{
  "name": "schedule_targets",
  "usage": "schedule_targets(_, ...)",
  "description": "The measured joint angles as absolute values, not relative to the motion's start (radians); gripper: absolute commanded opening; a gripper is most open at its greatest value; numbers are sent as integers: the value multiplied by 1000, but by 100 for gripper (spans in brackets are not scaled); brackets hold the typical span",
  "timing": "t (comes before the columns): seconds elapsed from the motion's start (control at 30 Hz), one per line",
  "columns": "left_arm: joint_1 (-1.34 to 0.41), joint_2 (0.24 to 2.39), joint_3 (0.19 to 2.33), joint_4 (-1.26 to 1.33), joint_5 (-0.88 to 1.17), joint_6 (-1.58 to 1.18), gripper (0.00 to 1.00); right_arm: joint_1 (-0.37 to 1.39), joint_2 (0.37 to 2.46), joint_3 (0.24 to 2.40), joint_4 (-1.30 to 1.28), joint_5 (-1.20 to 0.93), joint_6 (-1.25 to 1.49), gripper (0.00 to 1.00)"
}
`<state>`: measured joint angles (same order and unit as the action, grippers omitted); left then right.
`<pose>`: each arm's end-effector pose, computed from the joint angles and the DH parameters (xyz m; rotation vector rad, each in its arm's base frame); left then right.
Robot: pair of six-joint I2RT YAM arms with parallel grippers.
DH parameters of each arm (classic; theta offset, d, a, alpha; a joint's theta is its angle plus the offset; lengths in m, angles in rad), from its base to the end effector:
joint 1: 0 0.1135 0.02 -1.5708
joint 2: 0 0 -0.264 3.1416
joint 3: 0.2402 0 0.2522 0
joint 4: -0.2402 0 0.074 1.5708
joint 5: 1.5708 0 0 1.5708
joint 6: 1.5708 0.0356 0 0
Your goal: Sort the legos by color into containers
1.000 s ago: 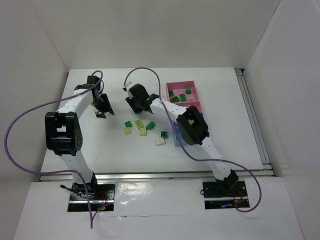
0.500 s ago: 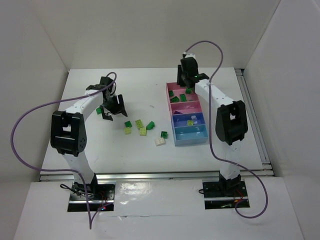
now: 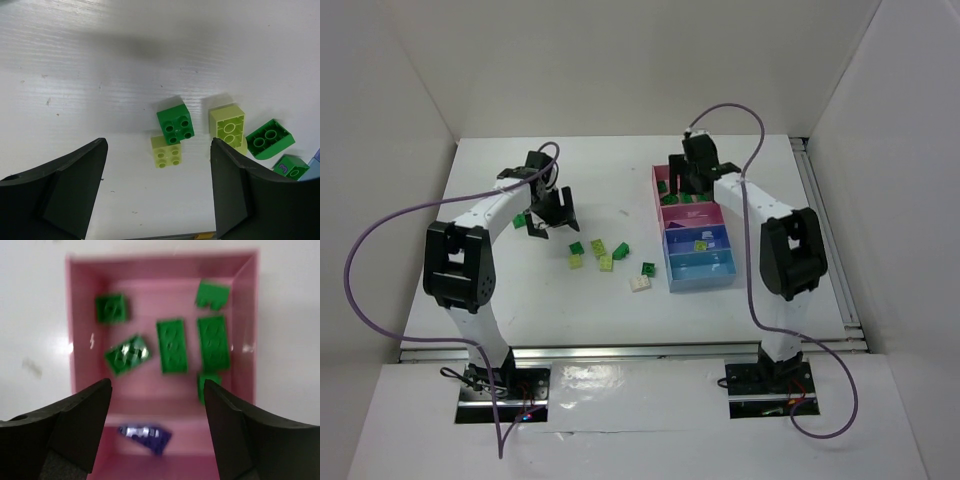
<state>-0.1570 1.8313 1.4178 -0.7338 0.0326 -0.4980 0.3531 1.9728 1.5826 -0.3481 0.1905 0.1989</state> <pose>0.3766 -0.0608 0.2252 -0.4557 2.7035 -0.2319 0.4276 0.1504 0.2454 -0.0800 2.2922 0.0654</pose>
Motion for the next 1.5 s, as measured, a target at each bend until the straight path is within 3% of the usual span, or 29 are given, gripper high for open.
schedule_targets(0.07,-158,1831,1422,-735,29,-499,87,395,1873,1478,-355,176,181,72)
schedule_targets(0.3,-159,1827,1427,-741,30,-501,87,693,1615,1322,-378,106,160,72)
schedule_targets(0.43,-159,1814,1427,-741,30,-501,86,866,1537,1174,-382,70,182,78)
schedule_targets(0.47,-159,1812,1427,-741,30,-501,86,889,1536,1148,-383,60,196,84)
schedule_targets(0.7,-159,1806,1416,-738,31,-502,86,915,1621,1113,-443,57,305,94)
schedule_targets(0.93,-159,1796,1394,-732,32,-504,86,923,1769,1119,-480,77,345,94)
schedule_targets(1.27,-159,1795,1385,-731,31,-504,85,923,1806,1128,-467,95,348,88)
schedule_targets(1.5,-159,1795,1385,-730,31,-504,85,929,1813,1134,-429,-2,278,84)
